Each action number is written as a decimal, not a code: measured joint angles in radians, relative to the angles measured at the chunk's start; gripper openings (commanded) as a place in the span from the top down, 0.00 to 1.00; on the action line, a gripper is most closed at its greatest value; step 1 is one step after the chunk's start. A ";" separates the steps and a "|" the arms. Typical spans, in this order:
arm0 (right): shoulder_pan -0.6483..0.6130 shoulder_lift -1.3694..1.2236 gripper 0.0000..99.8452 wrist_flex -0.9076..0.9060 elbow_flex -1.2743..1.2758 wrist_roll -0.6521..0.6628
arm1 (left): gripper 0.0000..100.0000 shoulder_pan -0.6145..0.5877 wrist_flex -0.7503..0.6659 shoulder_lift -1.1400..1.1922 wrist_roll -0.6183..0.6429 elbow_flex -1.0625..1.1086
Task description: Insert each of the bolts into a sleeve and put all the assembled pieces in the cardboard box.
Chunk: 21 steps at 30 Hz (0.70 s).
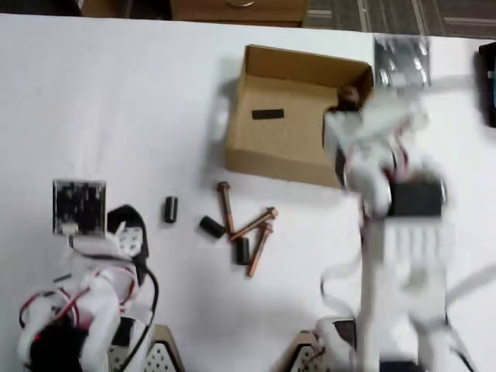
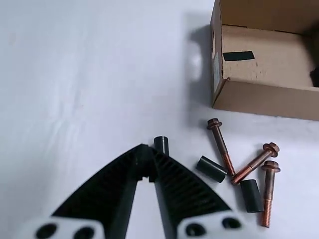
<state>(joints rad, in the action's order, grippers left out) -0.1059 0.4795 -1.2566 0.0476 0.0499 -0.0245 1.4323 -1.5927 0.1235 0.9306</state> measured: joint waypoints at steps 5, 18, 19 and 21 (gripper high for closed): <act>0.008 -0.417 0.98 -0.066 -0.313 0.005 | 0.98 0.000 -0.002 -0.180 0.000 0.106; 0.110 -1.194 0.98 -0.157 -0.821 0.005 | 0.98 -0.009 0.020 -0.204 0.000 0.133; 0.114 -1.234 0.98 -0.157 -0.841 0.005 | 0.98 -0.009 0.020 -0.204 0.000 0.133; 0.114 -1.300 0.98 -0.157 -0.876 0.005 | 0.98 -0.009 0.020 -0.204 0.000 0.133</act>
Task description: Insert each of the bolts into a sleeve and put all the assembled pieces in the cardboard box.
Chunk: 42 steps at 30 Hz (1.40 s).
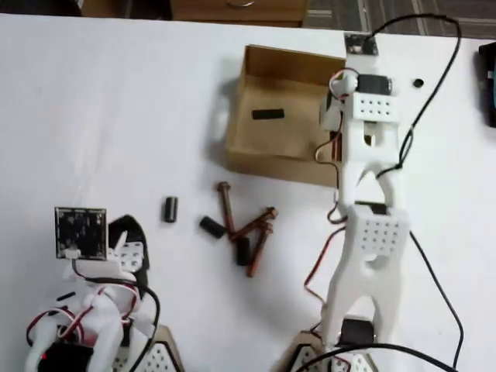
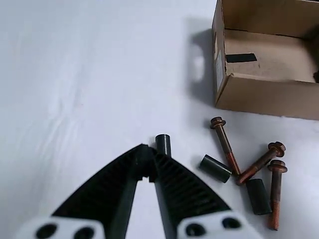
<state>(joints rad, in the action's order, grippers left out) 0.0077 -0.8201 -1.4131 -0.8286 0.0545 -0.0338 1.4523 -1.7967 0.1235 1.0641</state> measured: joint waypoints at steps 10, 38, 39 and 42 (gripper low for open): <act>-0.002 -0.161 0.84 0.000 -0.100 0.000 | 0.98 0.000 0.000 0.000 0.000 0.000; -0.009 0.493 0.75 -0.333 -0.275 0.000 | 0.98 0.000 0.000 0.000 0.000 0.000; -0.015 0.571 0.75 -0.333 -0.207 0.000 | 0.98 0.000 0.000 0.000 0.000 0.000; -0.049 0.806 0.75 -0.333 0.023 0.000 | 0.98 0.002 0.000 0.000 0.000 0.000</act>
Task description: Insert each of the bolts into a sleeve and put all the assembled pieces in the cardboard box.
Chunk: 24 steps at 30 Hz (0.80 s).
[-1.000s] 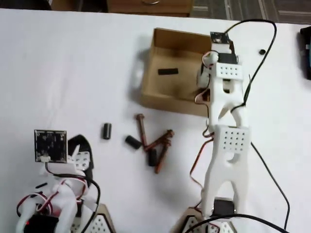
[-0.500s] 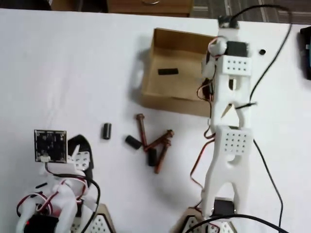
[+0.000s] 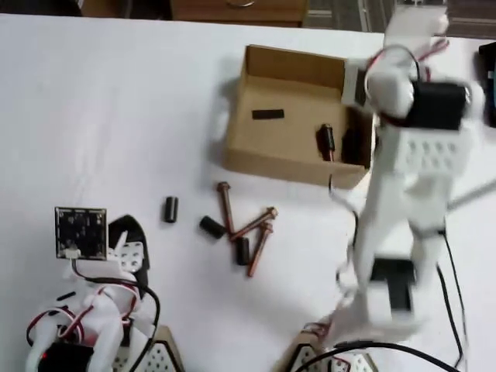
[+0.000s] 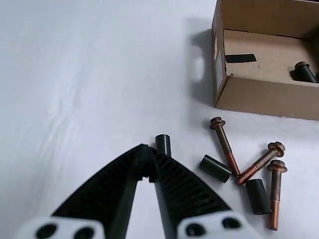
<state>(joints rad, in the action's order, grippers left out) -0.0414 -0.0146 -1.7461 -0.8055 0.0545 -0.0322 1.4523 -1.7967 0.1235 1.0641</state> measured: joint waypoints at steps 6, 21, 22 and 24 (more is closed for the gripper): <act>-0.115 0.430 0.75 0.000 0.470 -0.014 | 0.98 0.000 0.000 0.000 0.000 0.000; -0.578 0.888 0.75 0.041 1.263 -0.459 | 0.98 -0.002 0.000 0.000 0.000 0.000; -0.600 0.902 0.75 0.041 1.280 -0.459 | 0.98 -0.002 0.000 0.000 0.000 0.000; -0.629 0.931 0.75 0.035 1.304 -0.459 | 0.98 -0.002 0.000 0.000 0.000 0.000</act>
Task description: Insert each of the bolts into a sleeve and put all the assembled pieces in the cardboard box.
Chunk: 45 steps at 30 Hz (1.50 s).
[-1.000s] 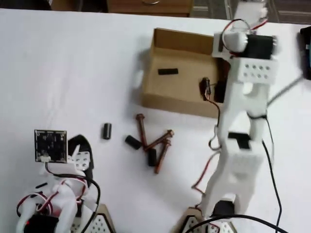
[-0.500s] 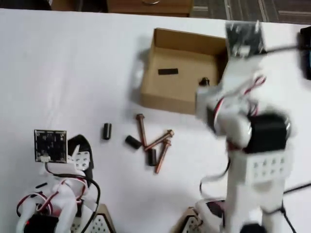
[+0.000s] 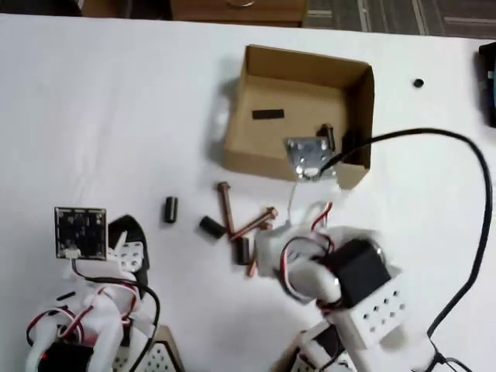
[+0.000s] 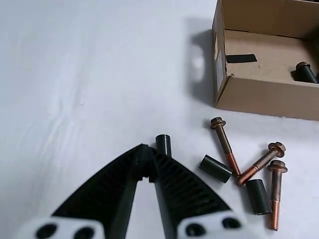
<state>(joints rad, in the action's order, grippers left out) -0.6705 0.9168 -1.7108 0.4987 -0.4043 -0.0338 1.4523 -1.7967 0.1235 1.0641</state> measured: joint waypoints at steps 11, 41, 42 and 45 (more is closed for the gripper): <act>-0.117 0.166 0.75 -0.035 0.183 0.000 | 0.98 0.000 0.000 0.000 0.000 0.000; -0.124 -0.586 0.75 0.727 0.402 -0.005 | 0.98 -0.152 0.000 0.000 0.000 0.003; -0.124 -0.611 0.75 0.744 0.402 -0.006 | 0.98 -0.152 0.000 0.000 0.000 0.003; -0.124 -0.640 0.75 0.781 0.402 -0.006 | 0.98 -0.152 0.000 0.000 0.000 0.003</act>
<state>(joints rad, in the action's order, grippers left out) -0.7948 0.2770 -0.9298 0.9007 -0.4104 -0.1857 1.4523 -1.7967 0.1235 1.0671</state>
